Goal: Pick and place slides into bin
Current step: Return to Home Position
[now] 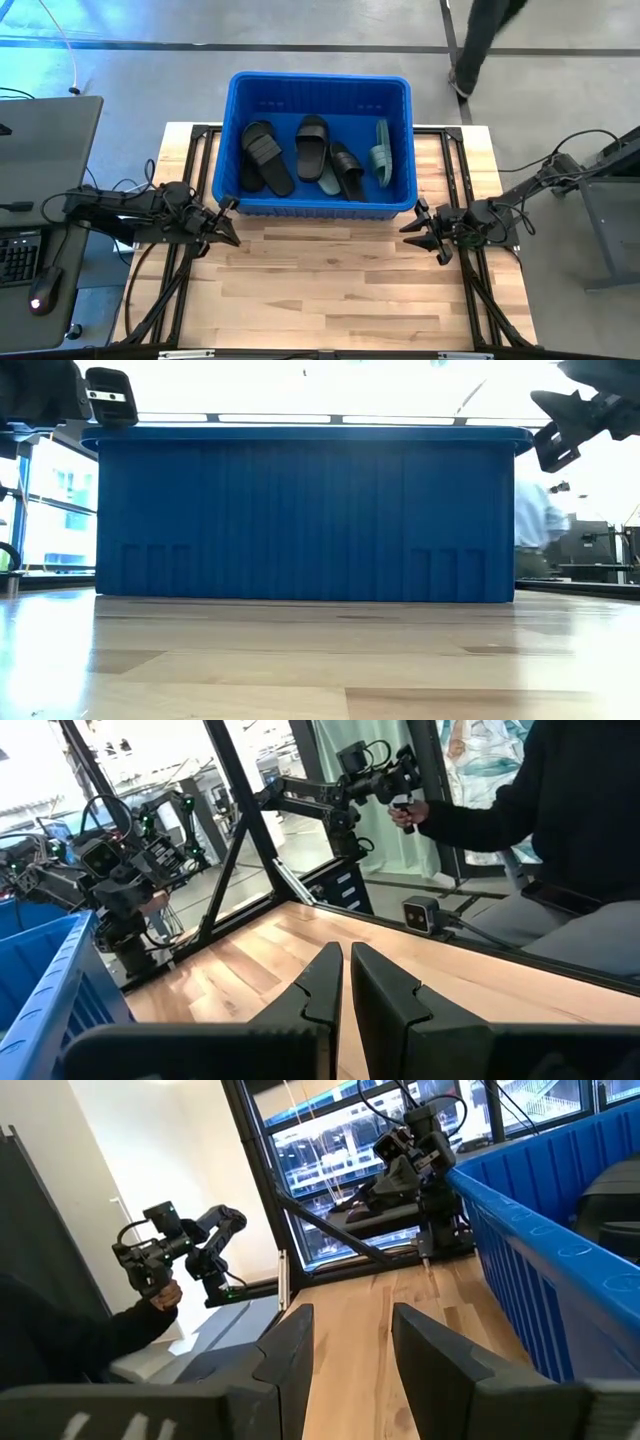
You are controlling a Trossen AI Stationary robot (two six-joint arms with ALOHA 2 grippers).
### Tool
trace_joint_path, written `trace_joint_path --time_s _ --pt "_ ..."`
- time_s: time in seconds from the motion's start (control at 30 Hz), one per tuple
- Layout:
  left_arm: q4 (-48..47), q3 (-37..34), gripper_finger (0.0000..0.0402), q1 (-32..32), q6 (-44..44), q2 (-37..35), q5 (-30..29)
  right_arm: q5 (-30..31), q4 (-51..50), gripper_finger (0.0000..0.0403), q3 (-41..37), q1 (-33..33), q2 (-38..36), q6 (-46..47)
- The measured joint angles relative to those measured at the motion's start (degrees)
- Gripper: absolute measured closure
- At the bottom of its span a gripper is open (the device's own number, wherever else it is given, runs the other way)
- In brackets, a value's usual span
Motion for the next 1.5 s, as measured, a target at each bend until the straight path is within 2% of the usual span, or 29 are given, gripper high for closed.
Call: trace_joint_path --time_s 0.43,0.5,0.7,0.8,0.93,1.13,1.23,1.5 --pt "0.3 -0.1 0.0382 0.0 -0.4 0.0 1.3 0.0 -0.1 0.0274 0.0 0.0 0.0 -0.8" --pt "1.0 -0.2 0.0382 0.1 -1.1 0.1 4.4 0.0 -0.1 0.0274 0.0 0.0 0.0 -0.8" --pt "3.0 -0.5 0.0382 0.0 -2.8 0.2 20.3 0.0 -0.2 0.0274 0.0 0.0 0.0 -0.9" --pt "0.9 -0.5 0.0382 -1.4 -3.1 0.3 22.6 0.0 -0.2 0.0274 0.0 0.0 0.0 -0.9" --pt "-3.9 -0.5 0.0382 -4.7 -2.0 0.3 18.6 0.0 -0.5 0.0274 0.0 0.0 0.0 -0.9" --pt "-9.6 -0.4 0.0382 -10.7 -0.3 0.3 5.5 0.0 -1.6 0.0274 0.0 0.0 0.0 -0.9" --pt "-11.0 -0.4 0.0382 -12.9 -0.6 0.2 1.4 0.0 -2.6 0.0274 0.0 0.0 0.0 -0.9" --pt "-12.8 -0.3 0.0382 -13.9 -5.0 0.2 -9.8 0.0 -4.8 0.0274 0.0 0.0 0.0 -0.9"
